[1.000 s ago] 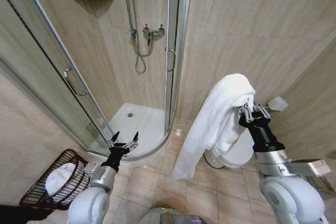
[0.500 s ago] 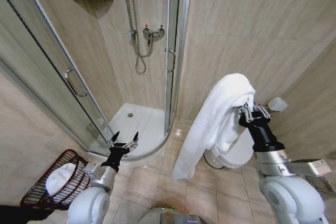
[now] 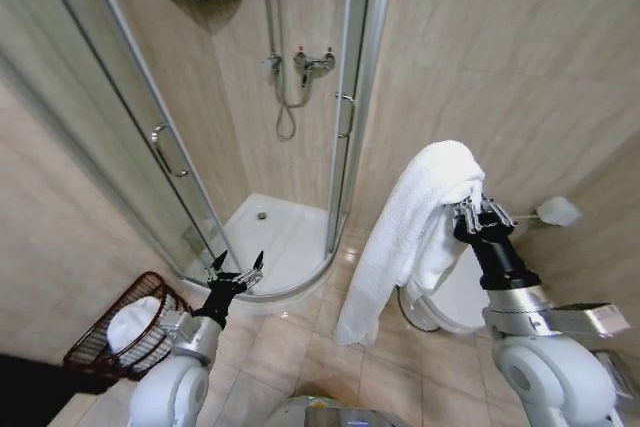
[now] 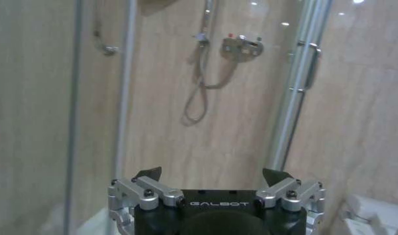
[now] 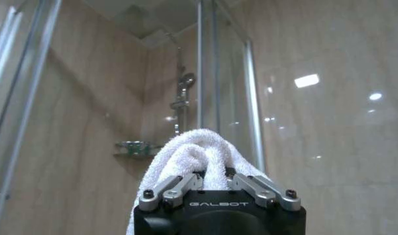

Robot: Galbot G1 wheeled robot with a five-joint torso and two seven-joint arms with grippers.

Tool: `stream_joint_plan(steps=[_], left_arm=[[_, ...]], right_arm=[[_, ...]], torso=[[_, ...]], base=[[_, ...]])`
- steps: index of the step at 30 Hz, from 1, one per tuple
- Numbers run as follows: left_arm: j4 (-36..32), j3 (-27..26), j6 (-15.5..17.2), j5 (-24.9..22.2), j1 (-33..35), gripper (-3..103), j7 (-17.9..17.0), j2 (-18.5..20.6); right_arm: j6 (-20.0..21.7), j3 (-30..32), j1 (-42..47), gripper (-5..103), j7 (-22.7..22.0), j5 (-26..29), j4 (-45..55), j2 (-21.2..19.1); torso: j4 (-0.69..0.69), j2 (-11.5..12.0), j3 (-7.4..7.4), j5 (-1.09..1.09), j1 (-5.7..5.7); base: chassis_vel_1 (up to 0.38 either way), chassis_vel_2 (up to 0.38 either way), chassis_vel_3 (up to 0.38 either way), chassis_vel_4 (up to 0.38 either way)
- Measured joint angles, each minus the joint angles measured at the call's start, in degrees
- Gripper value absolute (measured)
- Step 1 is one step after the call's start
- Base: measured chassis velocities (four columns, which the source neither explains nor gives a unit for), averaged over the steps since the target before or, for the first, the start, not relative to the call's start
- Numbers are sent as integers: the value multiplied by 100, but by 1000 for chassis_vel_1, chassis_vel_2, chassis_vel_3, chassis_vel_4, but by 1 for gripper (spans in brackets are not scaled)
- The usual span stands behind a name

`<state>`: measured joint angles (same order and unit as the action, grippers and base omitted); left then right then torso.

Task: Discard the used towel into the hamper.

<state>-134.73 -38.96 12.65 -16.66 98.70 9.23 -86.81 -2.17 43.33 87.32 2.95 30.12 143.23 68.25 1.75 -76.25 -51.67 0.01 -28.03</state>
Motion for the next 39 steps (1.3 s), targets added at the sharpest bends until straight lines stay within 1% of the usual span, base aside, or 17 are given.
stream_joint_plan(steps=[9,16,25,39], left_arm=[[0,0,0,0,0,100,0,0],[0,0,0,0,1,100,0,0],[0,0,0,1,0,100,0,0],[0,0,0,0,0,100,0,0]], right_arm=[[0,-26,-19,13,-3,-1,0,-8],[10,-38,-43,13,-12,-2,0,-19],[19,-29,-39,13,-16,2,0,-27],[13,-17,-7,13,-8,-6,0,-13]], torso=[[0,10,6,0,5],[3,15,9,-1,8],[0,19,11,0,10],[0,-110,-52,-1,-55]], base=[[101,102,108,110],[113,111,94,101],[11,5,4,6],[0,0,0,0]])
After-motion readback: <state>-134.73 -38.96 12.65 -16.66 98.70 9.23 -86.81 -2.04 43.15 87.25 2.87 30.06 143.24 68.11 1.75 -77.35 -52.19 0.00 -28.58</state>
